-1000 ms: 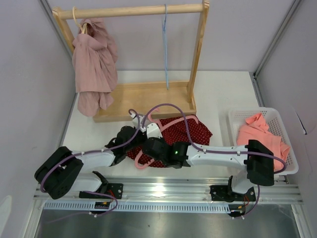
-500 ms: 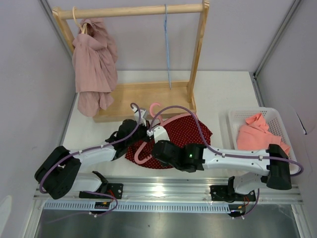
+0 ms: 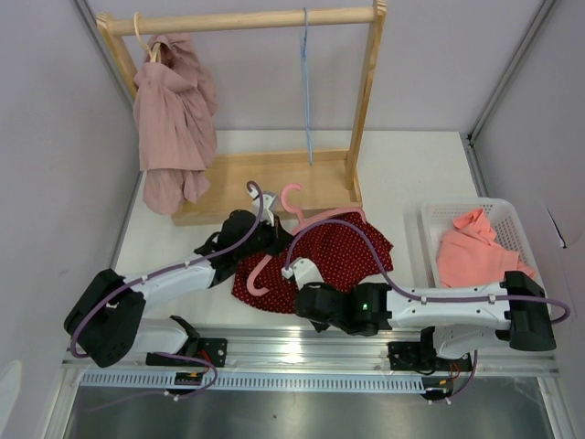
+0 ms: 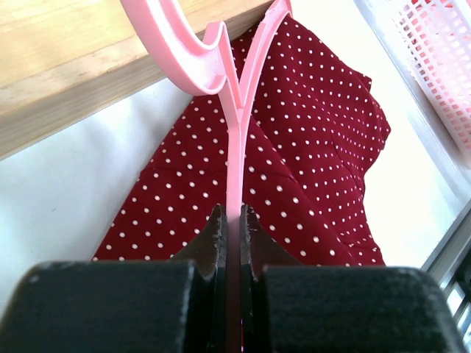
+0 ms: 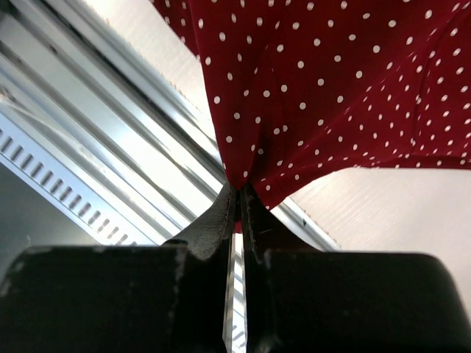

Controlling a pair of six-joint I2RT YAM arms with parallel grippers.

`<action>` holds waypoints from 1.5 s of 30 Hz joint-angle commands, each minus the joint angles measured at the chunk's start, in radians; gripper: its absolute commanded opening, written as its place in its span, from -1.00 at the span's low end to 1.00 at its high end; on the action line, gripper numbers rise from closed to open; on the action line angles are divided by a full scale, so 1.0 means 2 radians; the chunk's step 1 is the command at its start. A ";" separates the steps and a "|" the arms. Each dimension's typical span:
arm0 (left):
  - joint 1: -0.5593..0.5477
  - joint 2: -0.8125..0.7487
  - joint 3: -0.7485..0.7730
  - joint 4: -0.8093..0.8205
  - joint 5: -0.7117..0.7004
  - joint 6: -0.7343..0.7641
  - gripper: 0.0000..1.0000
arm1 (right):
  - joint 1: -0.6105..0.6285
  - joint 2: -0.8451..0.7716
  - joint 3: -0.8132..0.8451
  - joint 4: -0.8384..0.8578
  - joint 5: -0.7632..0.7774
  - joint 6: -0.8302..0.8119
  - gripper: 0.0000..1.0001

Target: Place the skirt on the hanger

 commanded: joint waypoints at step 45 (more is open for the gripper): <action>-0.036 -0.234 0.113 -0.146 0.068 0.099 -1.00 | -0.469 -0.216 0.027 0.054 -0.197 -0.044 0.33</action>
